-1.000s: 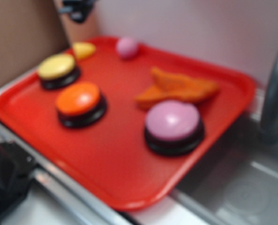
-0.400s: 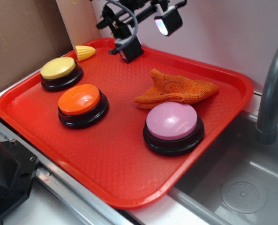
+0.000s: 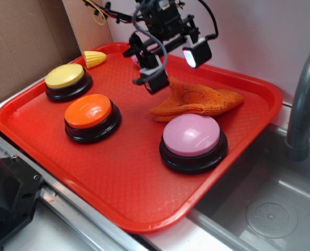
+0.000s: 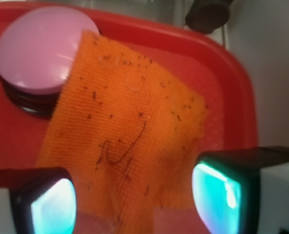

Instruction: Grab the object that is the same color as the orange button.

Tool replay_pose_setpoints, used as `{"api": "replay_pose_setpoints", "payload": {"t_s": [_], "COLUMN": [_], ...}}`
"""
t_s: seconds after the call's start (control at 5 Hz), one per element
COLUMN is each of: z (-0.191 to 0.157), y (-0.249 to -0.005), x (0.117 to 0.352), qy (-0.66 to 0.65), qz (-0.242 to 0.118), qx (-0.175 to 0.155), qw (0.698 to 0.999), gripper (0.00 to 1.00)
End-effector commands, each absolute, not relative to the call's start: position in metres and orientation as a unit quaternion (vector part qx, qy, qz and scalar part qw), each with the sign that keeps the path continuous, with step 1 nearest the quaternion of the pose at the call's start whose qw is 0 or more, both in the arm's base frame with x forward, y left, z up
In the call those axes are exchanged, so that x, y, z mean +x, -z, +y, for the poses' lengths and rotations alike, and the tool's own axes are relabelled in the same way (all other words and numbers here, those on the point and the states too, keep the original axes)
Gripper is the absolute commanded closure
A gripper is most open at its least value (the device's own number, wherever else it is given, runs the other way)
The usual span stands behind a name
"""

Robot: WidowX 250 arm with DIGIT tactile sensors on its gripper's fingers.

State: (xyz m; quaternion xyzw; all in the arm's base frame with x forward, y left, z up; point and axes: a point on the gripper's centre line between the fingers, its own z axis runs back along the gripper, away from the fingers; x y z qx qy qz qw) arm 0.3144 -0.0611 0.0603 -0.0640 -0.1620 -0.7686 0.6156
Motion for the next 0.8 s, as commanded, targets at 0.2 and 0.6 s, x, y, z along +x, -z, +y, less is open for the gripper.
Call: {"api": "replay_pose_setpoints", "payload": {"t_s": [0.2, 0.6], "z": [-0.0845, -0.08], "y": [-0.0433, -0.0481], "x": [0.3121, 0.3102], "qy": [0.757, 0.738], "qz": [-0.161, -0.175], "qx": [-0.071, -0.066], "qw": [0.629, 0.648], "gripper": [0.05, 1.0]}}
